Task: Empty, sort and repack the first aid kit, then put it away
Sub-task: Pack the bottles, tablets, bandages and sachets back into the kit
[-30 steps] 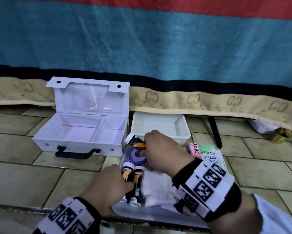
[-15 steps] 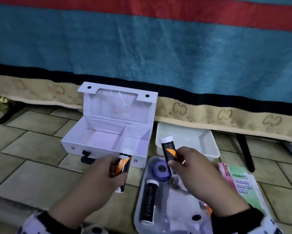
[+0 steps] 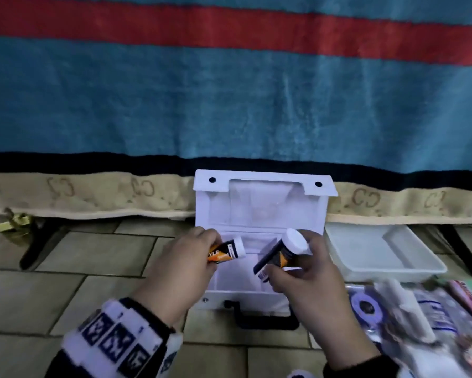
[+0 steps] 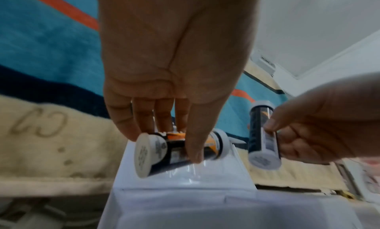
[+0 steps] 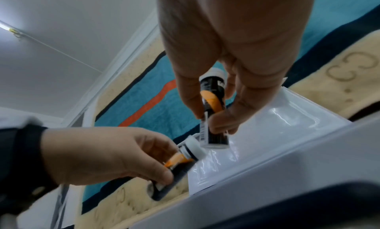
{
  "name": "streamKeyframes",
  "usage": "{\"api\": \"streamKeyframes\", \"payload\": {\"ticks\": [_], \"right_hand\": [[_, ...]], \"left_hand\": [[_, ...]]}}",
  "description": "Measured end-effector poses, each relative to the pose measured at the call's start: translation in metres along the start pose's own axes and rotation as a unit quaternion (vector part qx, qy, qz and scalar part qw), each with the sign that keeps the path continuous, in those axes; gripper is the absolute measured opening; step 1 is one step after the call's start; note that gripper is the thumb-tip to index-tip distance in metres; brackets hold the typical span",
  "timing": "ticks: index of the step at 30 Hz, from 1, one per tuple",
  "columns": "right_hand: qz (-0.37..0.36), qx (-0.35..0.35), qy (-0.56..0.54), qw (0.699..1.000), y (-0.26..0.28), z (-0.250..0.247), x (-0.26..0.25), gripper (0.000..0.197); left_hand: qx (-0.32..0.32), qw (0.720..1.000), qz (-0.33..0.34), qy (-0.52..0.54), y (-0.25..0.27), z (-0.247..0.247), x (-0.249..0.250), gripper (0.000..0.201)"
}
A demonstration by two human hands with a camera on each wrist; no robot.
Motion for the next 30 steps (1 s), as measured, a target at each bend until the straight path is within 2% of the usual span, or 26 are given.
{"api": "streamKeyframes", "payload": {"ticks": [5,8,10,11,12,15,16,18,20,21,24,28,29,30], "right_hand": [[0.011,0.052,-0.046,0.998,-0.002,0.012,0.005,0.034],[-0.019,0.048,0.045,0.998,-0.015,0.018,0.011,0.028],[-0.037,0.010,0.129,0.991,-0.027,0.027,0.017,0.033],[-0.039,-0.022,0.173,0.984,-0.032,0.033,0.021,0.037],[-0.039,-0.052,0.212,0.975,-0.037,0.041,0.025,0.042],[-0.044,-0.117,0.291,0.949,-0.046,0.059,0.035,0.047],[-0.042,-0.137,0.309,0.940,-0.049,0.062,0.037,0.047],[-0.033,-0.180,0.326,0.928,-0.054,0.065,0.041,0.043],[-0.025,-0.210,0.332,0.919,-0.057,0.067,0.045,0.037],[-0.024,-0.220,0.333,0.917,-0.058,0.068,0.047,0.035],[0.003,-0.242,0.299,0.923,-0.061,0.070,0.055,0.032],[0.016,-0.266,0.274,0.924,-0.062,0.065,0.055,0.032],[0.008,-0.271,0.276,0.922,-0.061,0.064,0.054,0.035],[0.001,-0.275,0.278,0.921,-0.061,0.063,0.052,0.038]], "left_hand": [[-0.139,0.987,0.064,-0.046,-0.011,0.030,-0.010,0.034],[-0.184,0.978,0.079,-0.062,-0.015,0.036,-0.016,0.034],[-0.218,0.968,0.097,-0.077,-0.015,0.040,-0.020,0.022],[-0.225,0.960,0.129,-0.105,-0.013,0.042,-0.023,0.016],[-0.219,0.953,0.161,-0.135,-0.012,0.042,-0.026,0.013],[-0.195,0.958,0.178,-0.115,-0.011,0.035,-0.028,0.016],[-0.186,0.966,0.160,-0.083,-0.012,0.031,-0.028,0.014],[-0.146,0.988,0.048,-0.008,-0.011,0.012,-0.025,0.015],[-0.080,0.996,0.010,0.025,-0.009,0.006,-0.033,0.030],[-0.069,0.997,0.004,0.038,-0.007,0.005,-0.036,0.035],[-0.075,0.996,-0.016,0.050,-0.007,0.008,-0.042,0.035],[-0.080,0.996,0.013,0.043,-0.006,0.015,-0.039,0.009],[-0.084,0.996,0.025,0.026,-0.007,0.017,-0.037,0.006],[-0.089,0.995,0.038,0.014,-0.007,0.019,-0.035,0.012]]}}
Point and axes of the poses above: each hand's wrist, its own y-axis away from the middle knuckle, its own z-axis out of the palm, x = y × z, the point moved 1 cm from there along -y, towards the middle knuckle, and after that the axes turned 5 degrees about -y, right-handed, at the moved point
